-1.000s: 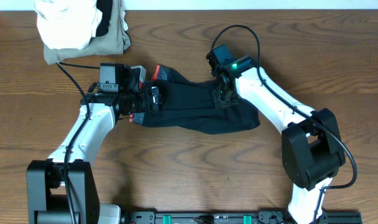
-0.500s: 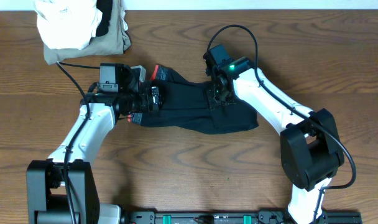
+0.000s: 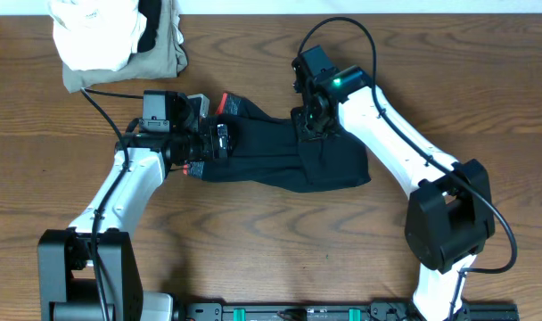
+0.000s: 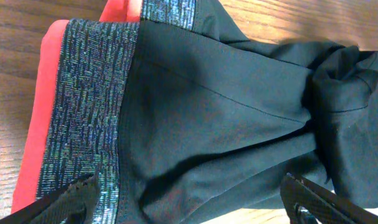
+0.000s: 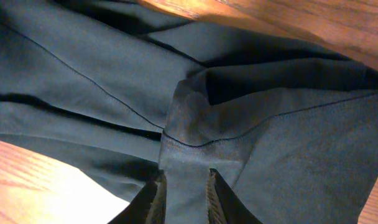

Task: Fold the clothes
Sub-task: 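Press the folded fabric down near center with the right gripper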

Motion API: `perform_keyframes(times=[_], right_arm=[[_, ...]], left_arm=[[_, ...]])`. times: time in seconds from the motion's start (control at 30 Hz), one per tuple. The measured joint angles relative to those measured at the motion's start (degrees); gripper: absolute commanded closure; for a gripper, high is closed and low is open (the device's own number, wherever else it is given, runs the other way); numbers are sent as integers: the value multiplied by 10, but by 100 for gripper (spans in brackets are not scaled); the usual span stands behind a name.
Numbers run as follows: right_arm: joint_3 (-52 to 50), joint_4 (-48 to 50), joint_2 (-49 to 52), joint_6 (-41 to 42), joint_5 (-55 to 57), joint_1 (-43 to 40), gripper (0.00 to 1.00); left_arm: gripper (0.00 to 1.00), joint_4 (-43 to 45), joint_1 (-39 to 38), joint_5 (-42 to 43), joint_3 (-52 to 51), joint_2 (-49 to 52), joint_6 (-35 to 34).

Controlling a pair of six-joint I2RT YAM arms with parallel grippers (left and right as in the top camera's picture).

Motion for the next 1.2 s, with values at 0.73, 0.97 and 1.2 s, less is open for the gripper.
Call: perform_keyframes(times=[0.73,0.97,1.2], right_arm=[[1,117,103,14,23,1,99],[1,27,64,15,33,0,99],[11,-95,-29,30,33,0,97]], left_arm=[[5,0,0,0,0,0,0],[5,0,0,0,0,0,0],[5,0,0,0,0,0,0]])
